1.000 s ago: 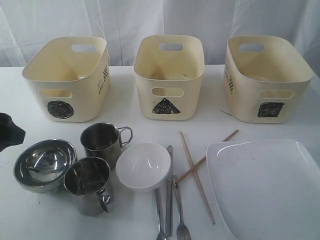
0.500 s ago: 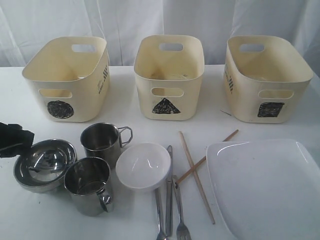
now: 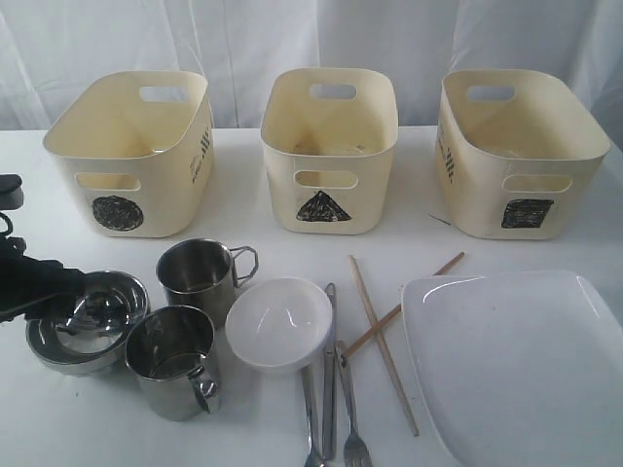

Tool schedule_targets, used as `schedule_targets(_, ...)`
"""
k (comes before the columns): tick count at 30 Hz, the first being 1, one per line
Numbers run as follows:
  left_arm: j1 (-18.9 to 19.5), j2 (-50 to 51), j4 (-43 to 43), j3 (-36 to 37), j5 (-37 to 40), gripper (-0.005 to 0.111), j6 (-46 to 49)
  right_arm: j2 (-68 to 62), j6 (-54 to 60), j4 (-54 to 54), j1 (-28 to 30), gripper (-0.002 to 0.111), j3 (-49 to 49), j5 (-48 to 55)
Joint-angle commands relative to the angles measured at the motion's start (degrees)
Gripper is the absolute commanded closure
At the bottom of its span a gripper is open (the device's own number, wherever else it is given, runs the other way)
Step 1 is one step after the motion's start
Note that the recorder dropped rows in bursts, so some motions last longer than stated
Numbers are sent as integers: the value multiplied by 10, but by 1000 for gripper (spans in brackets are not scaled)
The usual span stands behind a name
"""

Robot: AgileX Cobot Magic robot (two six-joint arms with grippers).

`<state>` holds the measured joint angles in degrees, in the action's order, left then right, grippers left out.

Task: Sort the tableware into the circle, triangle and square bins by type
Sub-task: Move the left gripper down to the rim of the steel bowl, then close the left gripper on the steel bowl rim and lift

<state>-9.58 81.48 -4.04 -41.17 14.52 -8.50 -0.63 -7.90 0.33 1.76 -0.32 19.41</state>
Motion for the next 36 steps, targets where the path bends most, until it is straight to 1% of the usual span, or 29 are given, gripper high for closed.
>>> schedule_targets(1,2,18,-4,5,-5,40,0,2,-2,0,0,108,3,-2)
schedule_targets(10,2,49,-4,5,-29,40,0,2,-2,0,0,108,3,-2)
schedule_targets(27,2,102,-2,5,-45,40,-2,2,-2,0,0,108,3,-2)
schedule_targets(28,2,104,-2,5,-47,42,-5,2,-2,0,0,108,3,-2)
schedule_targets(30,2,108,-2,5,-48,50,-6,2,-2,0,0,108,3,-2)
schedule_targets(32,2,109,-3,5,-47,62,-8,2,-2,0,0,108,3,-2)
schedule_targets(35,2,109,-3,5,-45,87,-9,2,-2,0,0,108,3,-2)
schedule_targets(36,2,109,-3,5,-45,93,-9,2,-2,0,0,108,3,-2)
